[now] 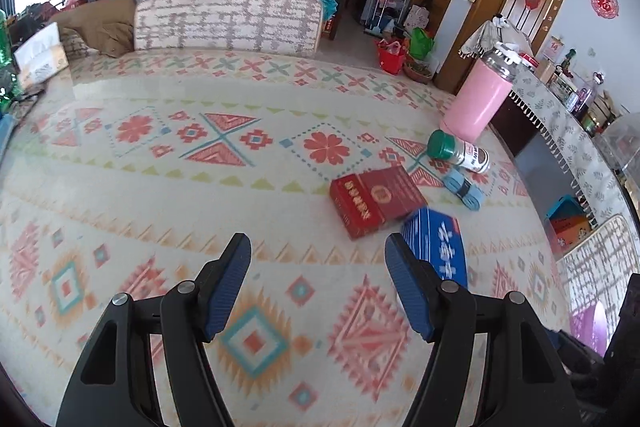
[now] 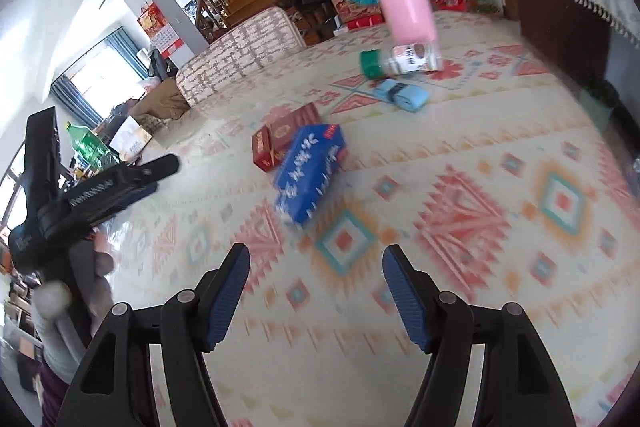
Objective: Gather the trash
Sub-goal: 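Move both open tools back toward the blue box on the table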
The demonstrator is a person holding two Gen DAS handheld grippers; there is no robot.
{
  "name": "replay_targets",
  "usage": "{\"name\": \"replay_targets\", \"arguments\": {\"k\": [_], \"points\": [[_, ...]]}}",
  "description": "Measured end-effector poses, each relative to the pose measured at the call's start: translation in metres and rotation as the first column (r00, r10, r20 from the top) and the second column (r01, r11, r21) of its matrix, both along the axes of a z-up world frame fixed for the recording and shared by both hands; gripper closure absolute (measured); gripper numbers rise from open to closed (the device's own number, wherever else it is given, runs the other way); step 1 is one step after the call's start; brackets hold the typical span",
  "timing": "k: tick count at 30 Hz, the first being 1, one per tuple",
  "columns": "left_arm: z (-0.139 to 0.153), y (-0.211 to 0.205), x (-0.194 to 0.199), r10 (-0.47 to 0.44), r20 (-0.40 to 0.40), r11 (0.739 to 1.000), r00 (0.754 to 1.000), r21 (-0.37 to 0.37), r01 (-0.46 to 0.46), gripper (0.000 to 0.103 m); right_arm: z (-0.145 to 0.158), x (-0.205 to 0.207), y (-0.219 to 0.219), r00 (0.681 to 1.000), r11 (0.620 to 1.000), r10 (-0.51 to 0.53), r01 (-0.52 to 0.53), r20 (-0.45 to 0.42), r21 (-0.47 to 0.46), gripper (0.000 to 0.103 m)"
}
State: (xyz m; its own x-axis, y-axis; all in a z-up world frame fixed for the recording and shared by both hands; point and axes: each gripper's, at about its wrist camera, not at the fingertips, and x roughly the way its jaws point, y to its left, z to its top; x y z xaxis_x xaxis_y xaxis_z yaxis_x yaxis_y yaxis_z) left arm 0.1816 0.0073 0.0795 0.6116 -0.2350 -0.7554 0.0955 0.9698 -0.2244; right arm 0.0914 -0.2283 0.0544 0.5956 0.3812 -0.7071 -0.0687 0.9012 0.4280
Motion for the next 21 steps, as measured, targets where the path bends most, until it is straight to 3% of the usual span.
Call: {"name": "replay_targets", "arguments": {"k": [4, 10, 17, 20, 21], "points": [[-0.014, -0.014, 0.030, -0.008, -0.028, 1.000, 1.000, -0.026, 0.007, 0.035, -0.007, 0.029, 0.016, 1.000, 1.000, 0.010, -0.010, 0.002, -0.009, 0.026], [-0.026, -0.039, 0.070, -0.049, -0.023, 0.999, 0.999, 0.005, 0.049, 0.035, -0.023, 0.069, 0.030, 1.000, 0.998, 0.003, -0.003, -0.008, -0.065, 0.025], [-0.037, -0.052, 0.103, -0.117, -0.041, 0.993, 0.992, 0.004, 0.117, 0.034, -0.036, 0.092, 0.035, 1.000, 0.995, 0.006, -0.007, -0.009, -0.100, 0.025], [-0.042, -0.056, 0.109, -0.153, -0.055, 0.988, 0.987, 0.005, 0.154, 0.032, -0.037, 0.096, 0.038, 1.000, 0.993, 0.016, -0.016, -0.004, -0.114, 0.035], [-0.043, -0.057, 0.109, -0.164, -0.058, 0.986, 0.985, 0.005, 0.165, 0.032, -0.037, 0.097, 0.038, 1.000, 0.994, 0.028, -0.029, -0.005, -0.101, 0.045]]}}
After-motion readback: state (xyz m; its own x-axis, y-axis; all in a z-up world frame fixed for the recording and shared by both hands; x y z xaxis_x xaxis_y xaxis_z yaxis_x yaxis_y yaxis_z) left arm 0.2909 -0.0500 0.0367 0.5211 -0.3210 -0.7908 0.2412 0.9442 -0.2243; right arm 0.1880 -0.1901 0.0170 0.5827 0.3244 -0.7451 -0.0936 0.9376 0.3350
